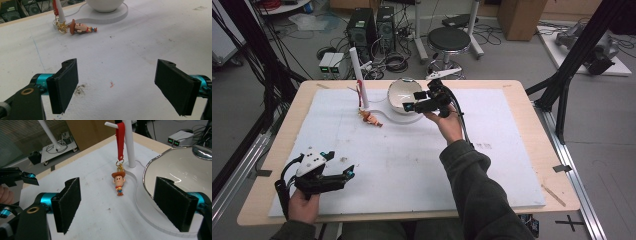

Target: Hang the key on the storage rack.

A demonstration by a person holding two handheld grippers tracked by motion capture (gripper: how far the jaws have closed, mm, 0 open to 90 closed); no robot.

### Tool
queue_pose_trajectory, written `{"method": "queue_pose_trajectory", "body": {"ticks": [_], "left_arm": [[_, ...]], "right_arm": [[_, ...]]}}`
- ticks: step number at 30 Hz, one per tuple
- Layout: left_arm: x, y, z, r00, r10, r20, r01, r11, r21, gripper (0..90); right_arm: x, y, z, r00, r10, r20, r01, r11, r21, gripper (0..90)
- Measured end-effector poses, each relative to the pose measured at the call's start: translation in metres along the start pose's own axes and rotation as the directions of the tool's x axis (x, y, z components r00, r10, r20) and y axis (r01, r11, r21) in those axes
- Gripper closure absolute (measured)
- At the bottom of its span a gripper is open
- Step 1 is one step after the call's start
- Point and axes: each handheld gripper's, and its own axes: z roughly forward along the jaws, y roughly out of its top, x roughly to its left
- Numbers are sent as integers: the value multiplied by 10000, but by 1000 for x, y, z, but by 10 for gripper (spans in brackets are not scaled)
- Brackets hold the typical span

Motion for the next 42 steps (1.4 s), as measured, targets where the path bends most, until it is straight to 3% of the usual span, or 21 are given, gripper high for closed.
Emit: {"method": "queue_pose_trajectory", "body": {"ticks": [15, 42], "left_arm": [[-2, 1, 2, 10000, -24, -57, 24, 10000, 29, 195], [-2, 1, 2, 10000, 2, -83, -1, 10000, 72, 195]], "right_arm": [[2, -11, -19, 9989, -150, 440, 145, 9998, 119, 162], [4, -34, -54, 9970, -330, 705, 319, 9994, 167, 125]]}}
